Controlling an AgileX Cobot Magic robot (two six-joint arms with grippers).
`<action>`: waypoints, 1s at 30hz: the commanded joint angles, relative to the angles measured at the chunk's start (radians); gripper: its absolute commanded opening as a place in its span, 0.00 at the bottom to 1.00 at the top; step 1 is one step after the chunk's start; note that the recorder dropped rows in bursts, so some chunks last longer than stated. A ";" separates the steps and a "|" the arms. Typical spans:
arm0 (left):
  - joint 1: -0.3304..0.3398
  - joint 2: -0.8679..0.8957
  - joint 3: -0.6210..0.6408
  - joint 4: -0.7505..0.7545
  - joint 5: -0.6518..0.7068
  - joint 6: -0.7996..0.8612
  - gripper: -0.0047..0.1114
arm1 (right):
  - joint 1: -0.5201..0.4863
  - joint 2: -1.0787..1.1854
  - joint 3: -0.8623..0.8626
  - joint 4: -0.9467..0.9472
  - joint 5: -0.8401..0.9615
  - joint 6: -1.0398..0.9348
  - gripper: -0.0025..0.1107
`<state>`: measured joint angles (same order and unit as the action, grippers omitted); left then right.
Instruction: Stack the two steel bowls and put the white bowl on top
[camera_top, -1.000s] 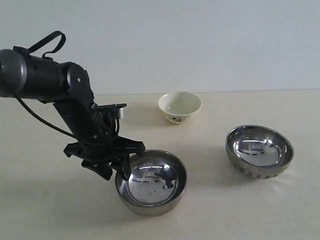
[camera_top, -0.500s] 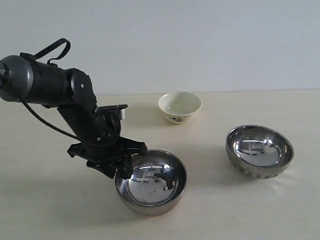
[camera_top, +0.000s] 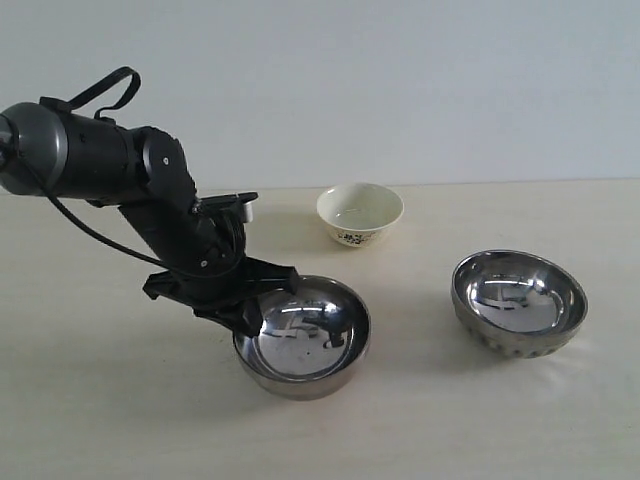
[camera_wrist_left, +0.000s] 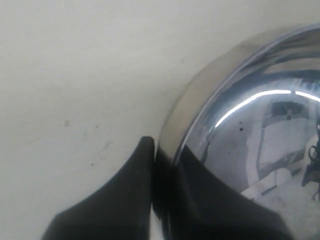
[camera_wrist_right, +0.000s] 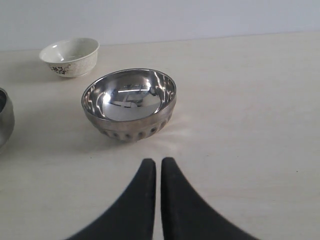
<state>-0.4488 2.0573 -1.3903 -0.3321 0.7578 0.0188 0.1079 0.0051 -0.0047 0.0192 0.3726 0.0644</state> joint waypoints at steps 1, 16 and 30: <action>-0.003 -0.001 -0.038 -0.020 0.001 -0.005 0.07 | 0.002 -0.005 0.005 -0.004 -0.006 0.004 0.02; 0.009 0.066 -0.043 -0.018 0.042 -0.005 0.07 | 0.002 -0.005 0.005 -0.004 -0.006 0.004 0.02; 0.009 0.073 -0.043 -0.020 0.069 0.019 0.30 | 0.002 -0.005 0.005 -0.004 -0.004 0.004 0.02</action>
<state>-0.4403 2.1288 -1.4351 -0.3582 0.8126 0.0293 0.1079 0.0051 -0.0047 0.0192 0.3726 0.0644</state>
